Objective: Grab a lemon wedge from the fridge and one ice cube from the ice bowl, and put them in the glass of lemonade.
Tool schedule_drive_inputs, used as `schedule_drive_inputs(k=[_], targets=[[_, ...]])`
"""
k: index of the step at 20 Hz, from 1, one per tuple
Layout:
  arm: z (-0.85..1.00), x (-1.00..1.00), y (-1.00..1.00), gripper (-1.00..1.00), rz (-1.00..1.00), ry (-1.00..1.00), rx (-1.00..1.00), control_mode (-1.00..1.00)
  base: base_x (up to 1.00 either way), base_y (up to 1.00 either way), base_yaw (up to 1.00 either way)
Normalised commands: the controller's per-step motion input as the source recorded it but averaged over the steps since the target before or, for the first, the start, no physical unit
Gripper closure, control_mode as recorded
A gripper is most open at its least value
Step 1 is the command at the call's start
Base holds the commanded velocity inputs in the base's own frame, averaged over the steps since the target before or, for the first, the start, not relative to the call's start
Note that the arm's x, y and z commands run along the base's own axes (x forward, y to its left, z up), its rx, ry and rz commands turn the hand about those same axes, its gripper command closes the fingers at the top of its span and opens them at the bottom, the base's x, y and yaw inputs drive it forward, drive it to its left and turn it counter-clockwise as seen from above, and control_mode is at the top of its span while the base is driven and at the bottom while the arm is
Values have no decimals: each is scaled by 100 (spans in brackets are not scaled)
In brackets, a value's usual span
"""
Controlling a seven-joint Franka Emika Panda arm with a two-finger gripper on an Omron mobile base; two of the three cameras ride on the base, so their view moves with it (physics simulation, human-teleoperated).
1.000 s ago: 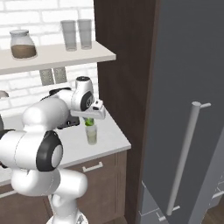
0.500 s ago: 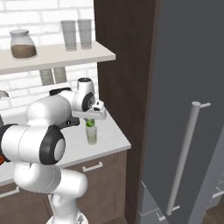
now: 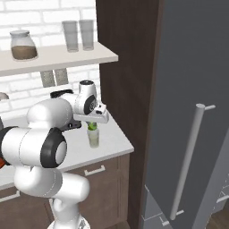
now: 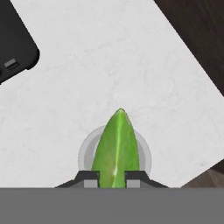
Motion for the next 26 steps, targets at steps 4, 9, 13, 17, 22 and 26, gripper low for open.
schedule_drive_inputs(k=[4,9,13,17,22,26], targets=[[0,0,0,-100,0,0,0,-100,0,0,0],[0,0,0,-100,0,0,0,-100,0,0,0],[0,0,0,-100,0,0,0,-100,0,0,0],[0,0,0,-100,0,0,0,-100,0,0,0],[0,0,-11,-100,0,0,1,-100,0,0,0],[0,-3,0,-100,0,0,0,-100,0,0,0]])
